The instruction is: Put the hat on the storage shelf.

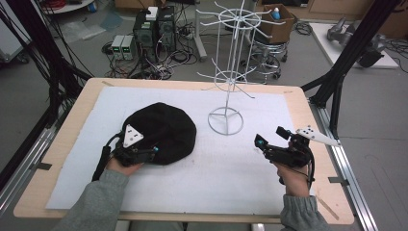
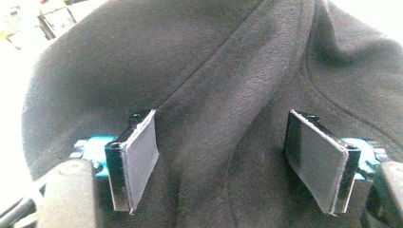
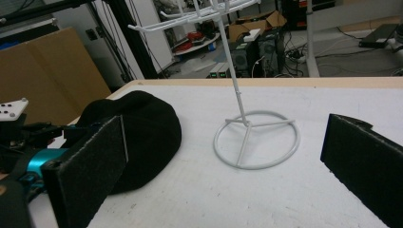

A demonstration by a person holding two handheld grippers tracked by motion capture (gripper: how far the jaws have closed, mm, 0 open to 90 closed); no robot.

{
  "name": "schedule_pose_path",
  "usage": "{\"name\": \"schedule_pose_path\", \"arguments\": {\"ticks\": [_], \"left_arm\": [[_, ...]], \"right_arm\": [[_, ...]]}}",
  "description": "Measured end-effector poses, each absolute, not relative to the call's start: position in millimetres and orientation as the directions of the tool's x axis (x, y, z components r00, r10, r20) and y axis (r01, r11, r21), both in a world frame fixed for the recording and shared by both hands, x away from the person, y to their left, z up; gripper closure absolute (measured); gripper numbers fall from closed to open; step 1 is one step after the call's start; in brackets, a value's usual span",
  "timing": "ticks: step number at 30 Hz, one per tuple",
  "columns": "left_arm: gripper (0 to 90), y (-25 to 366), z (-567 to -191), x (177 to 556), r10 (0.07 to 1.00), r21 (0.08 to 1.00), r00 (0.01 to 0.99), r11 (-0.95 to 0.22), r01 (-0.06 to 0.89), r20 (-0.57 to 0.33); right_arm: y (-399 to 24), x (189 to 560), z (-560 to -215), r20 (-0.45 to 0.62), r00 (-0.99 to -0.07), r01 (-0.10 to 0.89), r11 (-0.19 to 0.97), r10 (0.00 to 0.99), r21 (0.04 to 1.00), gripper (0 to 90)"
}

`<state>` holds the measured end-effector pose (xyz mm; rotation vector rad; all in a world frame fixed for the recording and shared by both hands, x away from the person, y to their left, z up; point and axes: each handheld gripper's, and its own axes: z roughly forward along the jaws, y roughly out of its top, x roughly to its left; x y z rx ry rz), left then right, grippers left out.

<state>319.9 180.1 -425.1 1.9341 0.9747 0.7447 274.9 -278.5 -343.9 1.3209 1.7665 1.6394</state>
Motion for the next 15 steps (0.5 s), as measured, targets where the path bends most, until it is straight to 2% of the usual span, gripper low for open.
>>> {"name": "schedule_pose_path", "arguments": {"ticks": [6, 15], "left_arm": [[27.3, 174.8, -426.9, 321.6, 0.845, 0.865, 0.511, -0.367, 0.343, 0.156], [54.4, 170.5, -427.7, 322.4, 0.837, 0.86, 0.523, -0.38, 0.34, 0.162]], "right_arm": [[-279.1, 274.5, -343.5, 0.311, -0.478, 0.364, -0.138, 0.822, 0.921, 0.7], [-278.9, 274.0, -342.8, 0.304, -0.485, 0.355, -0.133, 0.82, 0.926, 0.7]]}}
